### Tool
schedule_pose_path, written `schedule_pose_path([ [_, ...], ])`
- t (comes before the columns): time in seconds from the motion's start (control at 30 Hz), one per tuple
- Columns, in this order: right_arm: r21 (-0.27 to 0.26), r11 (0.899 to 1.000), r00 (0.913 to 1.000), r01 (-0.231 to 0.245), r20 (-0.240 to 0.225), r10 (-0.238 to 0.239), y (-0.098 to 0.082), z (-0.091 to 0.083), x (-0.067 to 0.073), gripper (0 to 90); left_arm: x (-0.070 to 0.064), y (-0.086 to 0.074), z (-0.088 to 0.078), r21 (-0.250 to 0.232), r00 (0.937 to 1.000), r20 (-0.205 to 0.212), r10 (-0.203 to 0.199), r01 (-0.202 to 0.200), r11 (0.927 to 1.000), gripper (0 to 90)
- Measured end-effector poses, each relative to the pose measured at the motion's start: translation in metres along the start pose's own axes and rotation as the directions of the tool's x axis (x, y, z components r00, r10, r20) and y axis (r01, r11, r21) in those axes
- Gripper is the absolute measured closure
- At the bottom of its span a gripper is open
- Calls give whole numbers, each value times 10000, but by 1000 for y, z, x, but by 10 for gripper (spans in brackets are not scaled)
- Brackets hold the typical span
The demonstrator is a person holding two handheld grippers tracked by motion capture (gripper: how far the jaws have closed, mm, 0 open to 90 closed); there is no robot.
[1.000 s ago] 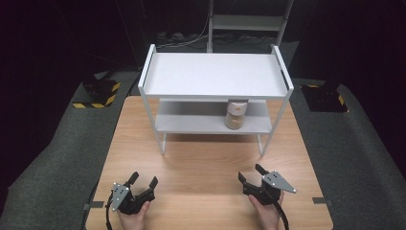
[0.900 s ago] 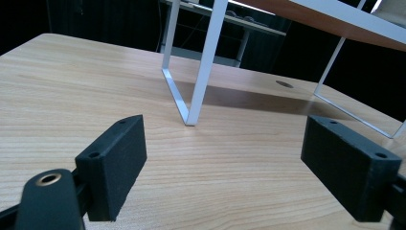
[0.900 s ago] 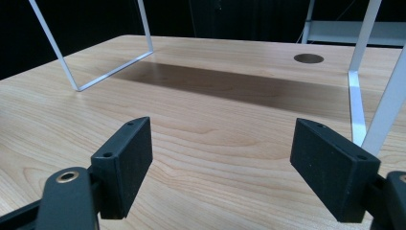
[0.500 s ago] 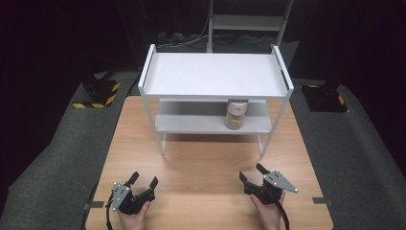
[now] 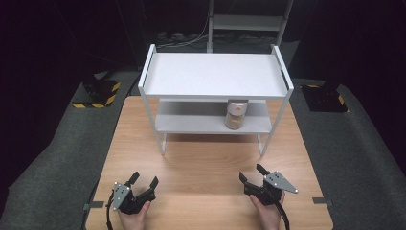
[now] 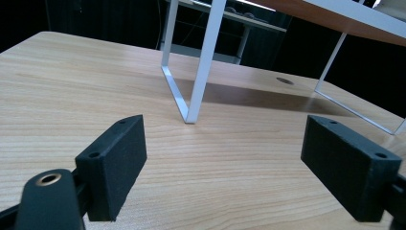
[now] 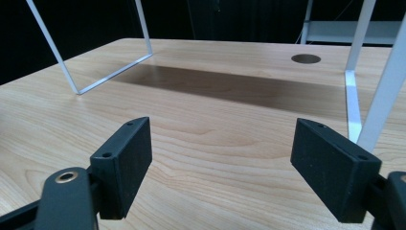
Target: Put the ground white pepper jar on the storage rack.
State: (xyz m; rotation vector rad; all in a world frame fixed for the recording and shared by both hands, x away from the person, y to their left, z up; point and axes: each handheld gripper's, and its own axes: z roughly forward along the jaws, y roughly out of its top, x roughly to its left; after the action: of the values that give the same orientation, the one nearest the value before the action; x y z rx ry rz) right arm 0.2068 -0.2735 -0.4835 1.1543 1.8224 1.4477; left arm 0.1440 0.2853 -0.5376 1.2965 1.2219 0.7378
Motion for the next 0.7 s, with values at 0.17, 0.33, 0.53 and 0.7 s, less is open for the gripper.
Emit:
schedule_pose_path([
  [0.17, 49, 10000, 10000, -25, -5, 25, -2, -1, 0, 215, 0, 0, 0, -24, 10000, -3, -5, 5, 10000, 158],
  [0.33, 59, 9999, 9999, -117, 38, 116, -6, -2, -1, 214, 0, -1, 0, -34, 10000, 8, -16, 17, 10000, 157],
  [0.53, 107, 9997, 9998, -212, 35, 212, -8, -2, -2, 214, 0, 0, 0, 17, 10000, 4, 12, -12, 10000, 158],
  [0.7, 94, 9998, 9998, -180, 26, 180, -8, -2, -2, 214, 0, 0, 0, -13, 10000, -3, -5, 5, 10000, 157],
])
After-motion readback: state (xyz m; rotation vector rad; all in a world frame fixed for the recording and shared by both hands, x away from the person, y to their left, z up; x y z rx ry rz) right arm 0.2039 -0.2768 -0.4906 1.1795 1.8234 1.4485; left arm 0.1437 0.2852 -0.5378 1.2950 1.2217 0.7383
